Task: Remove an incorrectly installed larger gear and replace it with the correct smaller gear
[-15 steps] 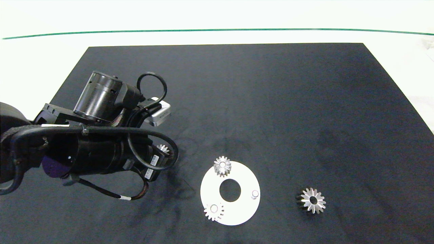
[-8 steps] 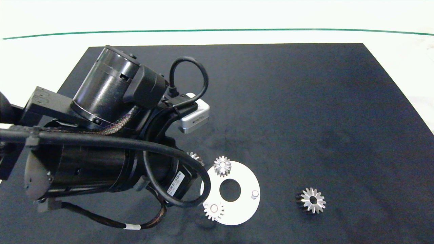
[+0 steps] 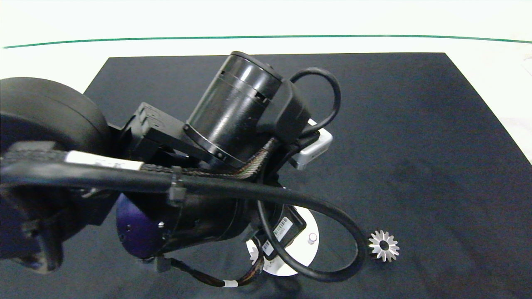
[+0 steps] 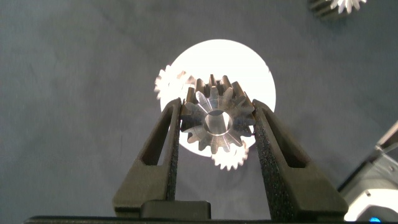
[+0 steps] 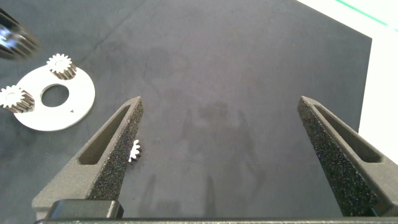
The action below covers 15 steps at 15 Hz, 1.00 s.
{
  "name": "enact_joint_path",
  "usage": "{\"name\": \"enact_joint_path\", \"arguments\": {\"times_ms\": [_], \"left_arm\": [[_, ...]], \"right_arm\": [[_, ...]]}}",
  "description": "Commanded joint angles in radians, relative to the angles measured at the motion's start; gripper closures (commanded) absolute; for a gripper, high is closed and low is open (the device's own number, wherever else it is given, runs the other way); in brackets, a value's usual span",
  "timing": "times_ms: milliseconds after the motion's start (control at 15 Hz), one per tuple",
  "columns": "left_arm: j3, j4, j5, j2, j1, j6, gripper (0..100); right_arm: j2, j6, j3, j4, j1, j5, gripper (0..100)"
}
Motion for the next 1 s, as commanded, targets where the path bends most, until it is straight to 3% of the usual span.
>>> {"name": "enact_joint_path", "arguments": {"times_ms": [67, 200, 400, 533, 733, 1000], "left_arm": [[-0.031, 0.003, 0.012, 0.063, -0.050, 0.001, 87], [-0.029, 0.003, 0.069, 0.085, -0.088, 0.001, 87], [-0.054, 0.003, 0.073, 0.106, -0.128, 0.004, 87], [-0.071, 0.005, 0.090, 0.135, -0.118, 0.011, 87], [-0.078, 0.045, 0.090, 0.161, -0.122, 0.030, 87], [-0.126, 0.049, 0.090, 0.200, -0.122, 0.030, 87]], "right_arm": [[-0.007, -0.002, -0.001, 0.001, 0.000, -0.001, 0], [-0.010, -0.002, -0.003, 0.001, 0.000, -0.001, 0], [-0.010, -0.002, -0.003, 0.001, 0.000, -0.001, 0], [-0.012, -0.004, -0.003, 0.001, 0.000, -0.001, 0], [-0.005, -0.004, -0.003, 0.001, 0.000, -0.001, 0], [-0.007, -0.004, -0.003, 0.001, 0.002, 0.000, 0]]}}
